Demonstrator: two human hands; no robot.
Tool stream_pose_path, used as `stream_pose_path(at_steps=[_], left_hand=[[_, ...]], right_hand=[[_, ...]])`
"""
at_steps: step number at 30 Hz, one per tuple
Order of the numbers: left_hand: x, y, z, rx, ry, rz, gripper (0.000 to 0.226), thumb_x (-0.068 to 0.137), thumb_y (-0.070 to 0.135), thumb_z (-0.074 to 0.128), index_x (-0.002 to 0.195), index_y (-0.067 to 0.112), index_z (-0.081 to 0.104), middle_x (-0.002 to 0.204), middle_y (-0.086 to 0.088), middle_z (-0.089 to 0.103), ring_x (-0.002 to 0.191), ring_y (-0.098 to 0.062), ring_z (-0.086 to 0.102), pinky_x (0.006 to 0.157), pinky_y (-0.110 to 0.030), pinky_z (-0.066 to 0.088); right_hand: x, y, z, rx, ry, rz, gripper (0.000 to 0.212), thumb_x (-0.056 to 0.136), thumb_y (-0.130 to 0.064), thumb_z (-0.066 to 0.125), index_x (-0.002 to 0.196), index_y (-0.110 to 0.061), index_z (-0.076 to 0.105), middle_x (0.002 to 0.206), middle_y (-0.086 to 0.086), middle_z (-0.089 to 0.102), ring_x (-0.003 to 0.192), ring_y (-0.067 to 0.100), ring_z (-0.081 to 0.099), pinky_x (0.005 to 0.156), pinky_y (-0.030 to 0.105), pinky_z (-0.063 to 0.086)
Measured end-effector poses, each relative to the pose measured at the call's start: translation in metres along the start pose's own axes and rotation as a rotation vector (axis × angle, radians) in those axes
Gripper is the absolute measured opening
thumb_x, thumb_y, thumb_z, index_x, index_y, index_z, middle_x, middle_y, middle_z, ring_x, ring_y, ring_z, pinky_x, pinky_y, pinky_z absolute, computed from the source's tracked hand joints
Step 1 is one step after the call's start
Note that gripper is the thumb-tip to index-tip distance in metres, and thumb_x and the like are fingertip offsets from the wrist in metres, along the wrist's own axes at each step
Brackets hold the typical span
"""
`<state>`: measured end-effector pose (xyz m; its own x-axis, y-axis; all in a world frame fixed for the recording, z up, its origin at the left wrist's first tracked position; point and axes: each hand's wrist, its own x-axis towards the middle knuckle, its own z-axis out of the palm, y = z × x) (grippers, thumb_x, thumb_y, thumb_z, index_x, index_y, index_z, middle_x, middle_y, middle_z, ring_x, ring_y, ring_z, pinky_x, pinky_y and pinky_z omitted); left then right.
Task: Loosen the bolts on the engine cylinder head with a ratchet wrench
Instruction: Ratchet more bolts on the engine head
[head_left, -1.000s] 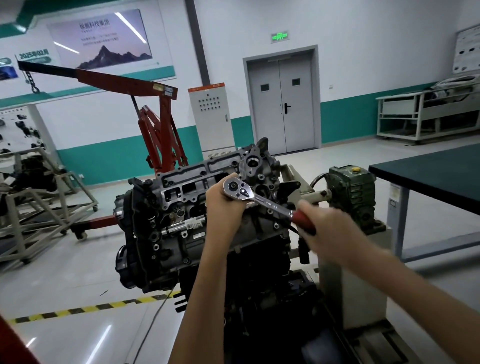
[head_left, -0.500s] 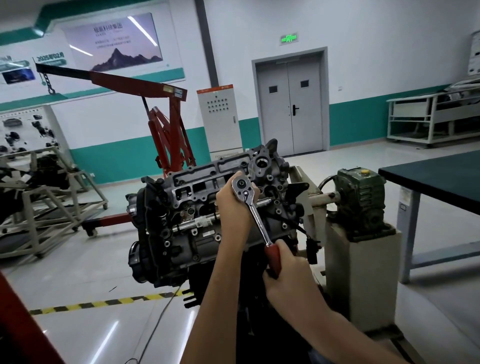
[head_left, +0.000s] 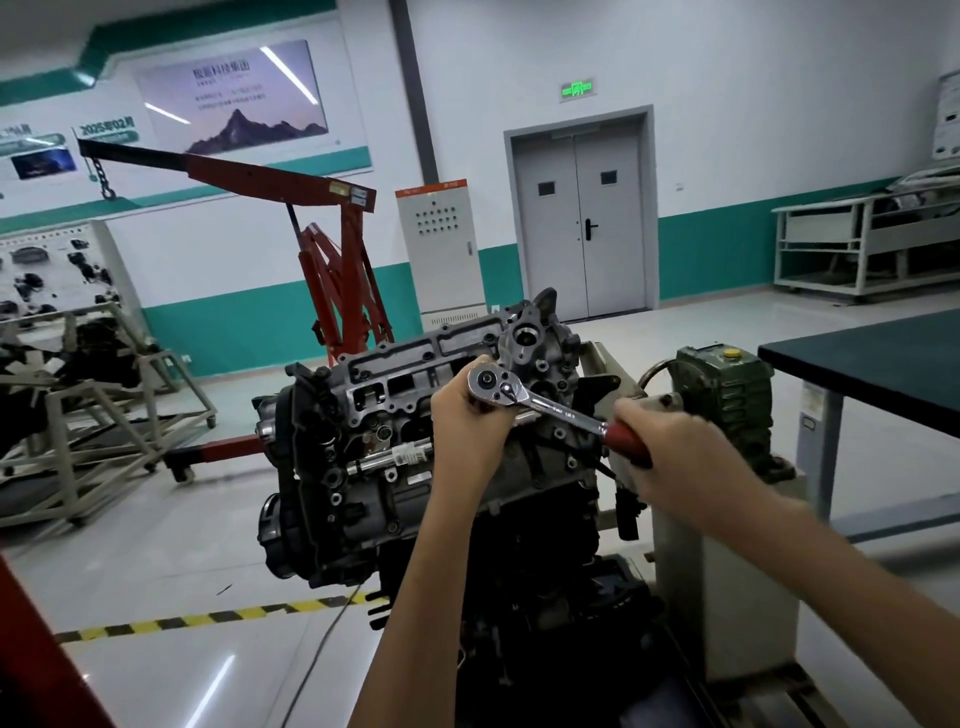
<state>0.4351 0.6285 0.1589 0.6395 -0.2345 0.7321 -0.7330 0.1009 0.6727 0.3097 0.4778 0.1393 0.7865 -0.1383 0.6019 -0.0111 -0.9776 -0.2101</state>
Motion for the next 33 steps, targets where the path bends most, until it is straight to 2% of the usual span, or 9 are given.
stream_pose_path(at_steps=[4, 8, 12, 17, 19, 22, 25, 28, 33], left_hand=[[-0.002, 0.001, 0.011, 0.009, 0.122, -0.015, 0.027, 0.078, -0.015, 0.056, 0.063, 0.004, 0.043, 0.061, -0.003, 0.041, 0.059, -0.01, 0.036, 0.056, -0.027, 0.033], [0.0, 0.001, 0.011, 0.015, 0.098, -0.028, 0.022, 0.081, -0.015, 0.053, 0.066, -0.002, 0.042, 0.065, -0.01, 0.038, 0.061, -0.01, 0.032, 0.055, -0.021, 0.028], [0.004, 0.001, 0.005, 0.033, 0.033, -0.058, 0.034, 0.078, -0.016, 0.05, 0.061, 0.012, 0.041, 0.057, 0.0, 0.04, 0.057, -0.01, 0.035, 0.054, -0.025, 0.029], [0.003, 0.003, 0.004, -0.02, 0.007, -0.04, 0.041, 0.08, -0.007, 0.062, 0.056, 0.02, 0.043, 0.052, 0.011, 0.042, 0.051, -0.002, 0.032, 0.051, -0.02, 0.029], [0.001, 0.002, 0.004, -0.026, 0.003, -0.028, 0.038, 0.079, -0.006, 0.064, 0.058, 0.02, 0.045, 0.052, 0.012, 0.044, 0.051, -0.001, 0.033, 0.05, -0.017, 0.03], [-0.003, -0.002, 0.004, -0.014, -0.01, 0.02, 0.035, 0.078, -0.009, 0.062, 0.063, 0.017, 0.045, 0.055, 0.013, 0.046, 0.054, -0.001, 0.035, 0.053, -0.017, 0.031], [-0.003, -0.004, 0.01, 0.01, 0.019, 0.03, 0.041, 0.078, -0.014, 0.057, 0.063, 0.022, 0.042, 0.056, 0.013, 0.044, 0.055, -0.001, 0.033, 0.054, -0.019, 0.03], [0.0, -0.006, 0.012, -0.086, 0.087, -0.029, 0.029, 0.079, -0.018, 0.054, 0.065, 0.005, 0.043, 0.061, 0.002, 0.037, 0.06, -0.01, 0.03, 0.058, -0.027, 0.029], [0.005, -0.007, 0.005, -0.033, 0.046, -0.074, 0.04, 0.08, -0.015, 0.052, 0.06, 0.018, 0.041, 0.057, 0.008, 0.036, 0.061, -0.014, 0.033, 0.06, -0.033, 0.031]], right_hand=[[-0.037, -0.049, 0.042, 0.328, 0.066, 0.147, 0.029, 0.072, -0.009, 0.065, 0.079, -0.024, 0.042, 0.053, -0.015, 0.041, 0.042, 0.0, 0.041, 0.045, 0.006, 0.032], [-0.044, -0.074, 0.063, 0.503, 0.05, 0.213, 0.034, 0.072, -0.014, 0.063, 0.069, -0.028, 0.032, 0.05, -0.012, 0.039, 0.044, 0.003, 0.046, 0.042, 0.008, 0.033], [-0.027, -0.026, 0.03, 0.225, -0.01, 0.06, 0.029, 0.073, -0.01, 0.063, 0.082, -0.026, 0.041, 0.053, -0.013, 0.041, 0.045, -0.002, 0.043, 0.045, 0.006, 0.033], [0.027, 0.019, -0.026, -0.17, 0.041, -0.12, 0.018, 0.079, -0.019, 0.063, 0.091, -0.018, 0.05, 0.066, -0.005, 0.054, 0.053, 0.012, 0.05, 0.056, 0.028, 0.045], [0.03, 0.018, -0.026, -0.166, 0.036, -0.098, 0.017, 0.078, -0.019, 0.063, 0.09, -0.018, 0.05, 0.064, -0.008, 0.052, 0.051, 0.009, 0.046, 0.054, 0.021, 0.039], [-0.004, 0.0, 0.006, 0.039, -0.008, 0.037, 0.019, 0.079, -0.011, 0.064, 0.093, -0.016, 0.052, 0.059, -0.015, 0.042, 0.049, -0.004, 0.042, 0.047, 0.007, 0.031], [-0.041, -0.047, 0.049, 0.41, 0.028, 0.229, 0.027, 0.073, -0.009, 0.065, 0.086, -0.025, 0.046, 0.056, -0.012, 0.044, 0.043, -0.001, 0.042, 0.043, 0.004, 0.032], [-0.049, -0.093, 0.08, 0.634, 0.057, 0.307, 0.029, 0.072, -0.013, 0.062, 0.08, -0.03, 0.04, 0.057, -0.01, 0.047, 0.045, 0.004, 0.047, 0.044, 0.008, 0.035], [-0.042, -0.06, 0.057, 0.472, -0.037, 0.236, 0.028, 0.072, -0.012, 0.063, 0.087, -0.028, 0.046, 0.058, -0.007, 0.049, 0.047, 0.005, 0.046, 0.046, 0.011, 0.036]])
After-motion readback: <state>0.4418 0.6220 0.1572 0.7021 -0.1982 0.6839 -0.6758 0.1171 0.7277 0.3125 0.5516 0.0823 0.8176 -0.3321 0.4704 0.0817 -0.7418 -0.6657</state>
